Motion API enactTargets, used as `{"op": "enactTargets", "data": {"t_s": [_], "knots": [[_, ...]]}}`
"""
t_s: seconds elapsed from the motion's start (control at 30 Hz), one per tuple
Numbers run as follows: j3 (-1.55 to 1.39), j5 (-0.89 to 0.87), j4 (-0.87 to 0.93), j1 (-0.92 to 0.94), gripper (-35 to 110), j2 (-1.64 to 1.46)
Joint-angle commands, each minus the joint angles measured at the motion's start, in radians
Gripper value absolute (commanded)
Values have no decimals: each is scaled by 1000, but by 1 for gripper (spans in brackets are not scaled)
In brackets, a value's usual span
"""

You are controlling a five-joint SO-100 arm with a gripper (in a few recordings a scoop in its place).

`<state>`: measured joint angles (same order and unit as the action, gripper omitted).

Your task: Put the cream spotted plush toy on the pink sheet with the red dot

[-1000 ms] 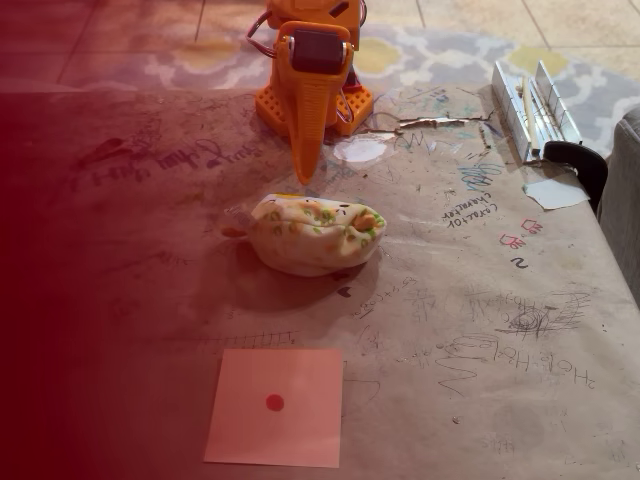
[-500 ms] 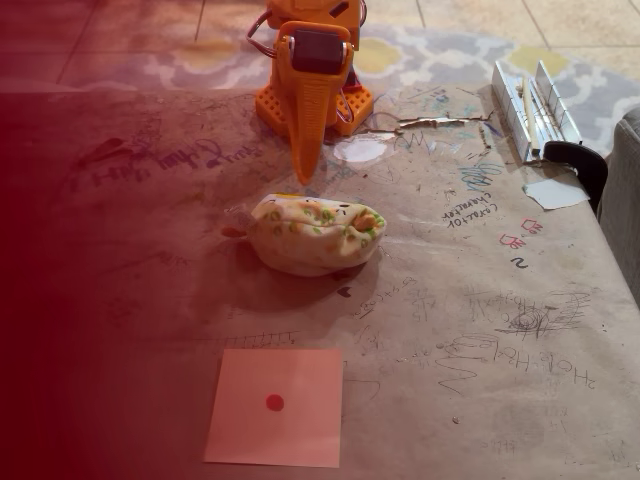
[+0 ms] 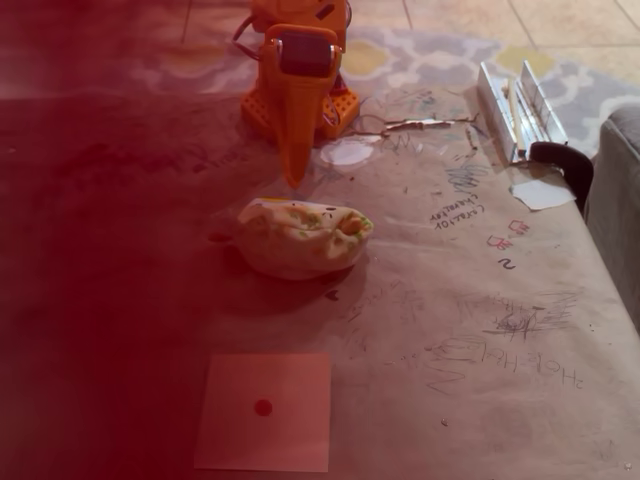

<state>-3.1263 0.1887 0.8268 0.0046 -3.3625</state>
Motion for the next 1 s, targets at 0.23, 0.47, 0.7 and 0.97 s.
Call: {"op": "enactTargets", "data": {"t_s": [0.23,0.47,0.7,0.97], "knots": [[20,6,-3,3,0,-12],[20,6,-3,3,0,-12],[20,5,-3,3,0,-12],[20,-2,-6,21,0,-12]]}}
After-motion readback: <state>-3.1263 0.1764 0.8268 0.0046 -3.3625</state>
